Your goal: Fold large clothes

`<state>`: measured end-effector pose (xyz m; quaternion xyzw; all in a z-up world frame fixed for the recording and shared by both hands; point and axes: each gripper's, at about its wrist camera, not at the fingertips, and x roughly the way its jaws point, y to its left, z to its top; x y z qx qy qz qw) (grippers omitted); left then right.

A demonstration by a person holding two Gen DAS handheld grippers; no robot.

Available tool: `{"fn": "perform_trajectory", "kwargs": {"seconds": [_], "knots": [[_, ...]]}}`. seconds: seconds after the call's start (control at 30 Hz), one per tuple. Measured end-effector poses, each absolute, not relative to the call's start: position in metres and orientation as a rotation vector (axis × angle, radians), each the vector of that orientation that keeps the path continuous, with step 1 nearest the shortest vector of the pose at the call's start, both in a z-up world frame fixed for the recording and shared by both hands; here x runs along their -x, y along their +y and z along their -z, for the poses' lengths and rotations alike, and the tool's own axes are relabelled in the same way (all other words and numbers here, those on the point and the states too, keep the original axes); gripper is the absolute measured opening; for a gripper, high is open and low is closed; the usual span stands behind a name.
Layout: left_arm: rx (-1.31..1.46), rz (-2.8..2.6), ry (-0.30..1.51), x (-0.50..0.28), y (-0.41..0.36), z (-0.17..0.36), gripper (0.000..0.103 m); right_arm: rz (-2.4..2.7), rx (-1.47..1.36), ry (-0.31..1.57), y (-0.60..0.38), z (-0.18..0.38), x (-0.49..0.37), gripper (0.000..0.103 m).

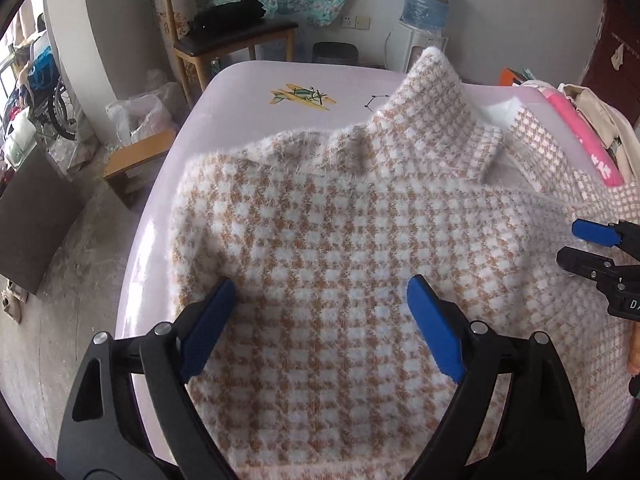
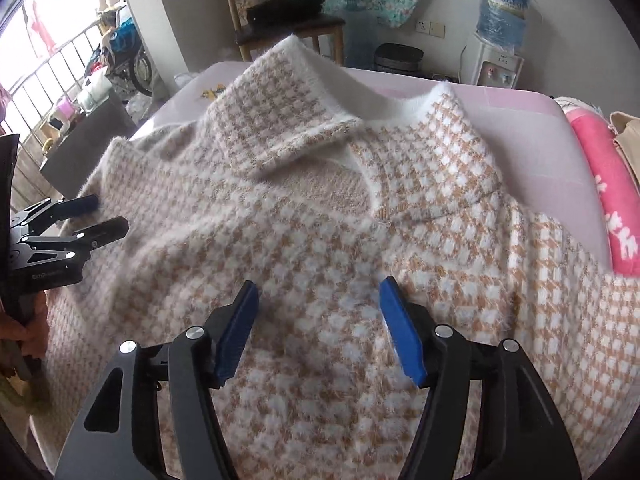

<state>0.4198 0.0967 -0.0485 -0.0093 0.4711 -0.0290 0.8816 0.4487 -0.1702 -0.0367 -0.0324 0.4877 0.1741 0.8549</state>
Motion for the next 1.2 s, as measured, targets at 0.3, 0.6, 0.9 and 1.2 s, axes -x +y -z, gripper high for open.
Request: {"fn": "perform_trajectory", "kwargs": {"seconds": [0.3,0.6,0.9,1.2], "knots": [[-0.095,0.086,0.991,-0.376,0.09,0.063,0.089,-0.324,0.101,1.023,-0.198,0.053,-0.406,0.069],[-0.034,0.085,0.959,-0.361,0.075,0.028,0.089,-0.31,0.075,1.005,-0.202,0.02,-0.367,0.07],[-0.055,0.166,0.972,-0.356,0.021,0.03,0.089,-0.24,0.063,1.024,-0.222,0.024,-0.351,0.074],[-0.106,0.176,0.999,-0.365,-0.011,0.055,0.09,-0.207,0.07,1.054,-0.236,0.048,-0.355,0.083]]}}
